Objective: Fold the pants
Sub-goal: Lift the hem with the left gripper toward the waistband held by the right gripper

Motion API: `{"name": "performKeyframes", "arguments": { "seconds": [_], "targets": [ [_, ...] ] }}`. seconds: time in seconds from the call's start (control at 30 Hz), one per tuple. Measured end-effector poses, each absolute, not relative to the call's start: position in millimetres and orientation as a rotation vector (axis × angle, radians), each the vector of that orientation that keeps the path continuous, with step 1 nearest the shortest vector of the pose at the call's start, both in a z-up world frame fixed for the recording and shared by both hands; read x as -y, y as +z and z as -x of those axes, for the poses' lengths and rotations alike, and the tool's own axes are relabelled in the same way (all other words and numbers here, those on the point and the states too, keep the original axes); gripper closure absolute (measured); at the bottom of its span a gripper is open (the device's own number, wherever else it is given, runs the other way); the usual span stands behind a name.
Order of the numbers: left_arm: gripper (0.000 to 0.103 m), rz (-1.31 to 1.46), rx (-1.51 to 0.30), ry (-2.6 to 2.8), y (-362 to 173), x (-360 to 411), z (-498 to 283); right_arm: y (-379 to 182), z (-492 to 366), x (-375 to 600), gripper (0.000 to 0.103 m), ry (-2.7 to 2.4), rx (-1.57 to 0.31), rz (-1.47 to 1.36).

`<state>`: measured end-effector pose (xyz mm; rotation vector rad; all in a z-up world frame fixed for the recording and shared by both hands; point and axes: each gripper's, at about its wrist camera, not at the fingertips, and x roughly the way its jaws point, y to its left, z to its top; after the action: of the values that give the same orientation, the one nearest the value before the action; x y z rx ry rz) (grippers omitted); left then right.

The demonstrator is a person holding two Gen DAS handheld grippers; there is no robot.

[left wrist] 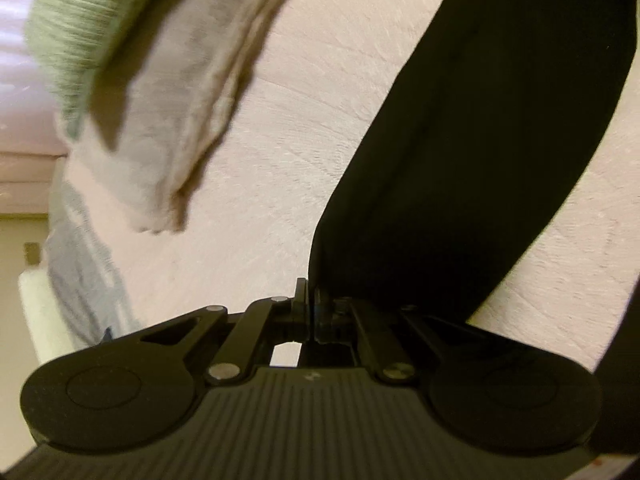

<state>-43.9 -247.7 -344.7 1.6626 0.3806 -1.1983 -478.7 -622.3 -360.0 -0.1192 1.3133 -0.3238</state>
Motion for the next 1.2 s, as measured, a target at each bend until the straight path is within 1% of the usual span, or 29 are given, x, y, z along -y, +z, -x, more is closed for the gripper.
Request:
{"name": "performKeyframes", "arguments": {
  "seconds": [0.1,0.23,0.3,0.37,0.47,0.6,0.7,0.8,0.9,1.03,1.07,1.13,1.2],
  "targets": [
    [0.102,-1.597,-0.329,-1.164,-306.3,221.4,55.4,-324.2,500.3,584.6,0.103,-0.374,-1.233,0.206],
    [0.102,-1.486,-0.258,-1.15,-253.7,165.0,78.0,-284.2,553.1,510.4,0.103,-0.499,-1.109,0.299],
    [0.102,-1.453,-0.242,-1.157,-236.5,123.1,95.2,-280.0,586.7,458.6,0.103,-0.575,-1.068,0.307],
    [0.102,-1.425,-0.263,-1.183,-230.6,75.4,113.5,-292.1,618.4,399.0,0.103,-0.648,-1.055,0.269],
    [0.102,-1.442,-0.34,-1.235,-250.6,4.6,135.8,-338.4,647.1,326.2,0.103,-0.721,-1.096,0.216],
    [0.102,-1.501,-0.5,-1.26,-325.6,-72.3,148.4,-403.8,654.6,275.1,0.103,-0.749,-1.188,0.179],
    [0.102,-1.54,-0.556,-1.3,-366.5,-98.1,163.2,-425.0,654.1,256.4,0.103,-0.748,-1.226,0.184],
    [0.103,-1.569,-0.551,-1.295,-389.0,-104.5,174.3,-426.6,658.4,252.8,0.103,-0.742,-1.222,0.188],
    [0.103,-1.575,-0.529,-1.263,-392.0,-98.8,174.9,-411.8,660.9,253.8,0.103,-0.71,-1.206,0.232],
    [0.103,-1.543,-0.463,-1.207,-363.6,-93.1,168.2,-371.0,669.4,247.4,0.103,-0.741,-1.109,0.27],
    [0.103,-1.53,-0.453,-1.193,-354.6,-92.0,167.8,-368.4,670.0,248.5,0.103,-0.74,-1.099,0.276],
    [0.103,-1.529,-0.447,-1.175,-348.5,-93.8,169.4,-380.8,676.9,245.0,0.103,-0.727,-1.113,0.251],
    [0.103,-1.551,-0.478,-1.166,-359.9,-100.3,176.4,-410.7,682.2,243.5,0.103,-0.7,-1.159,0.231]
  ]
}}
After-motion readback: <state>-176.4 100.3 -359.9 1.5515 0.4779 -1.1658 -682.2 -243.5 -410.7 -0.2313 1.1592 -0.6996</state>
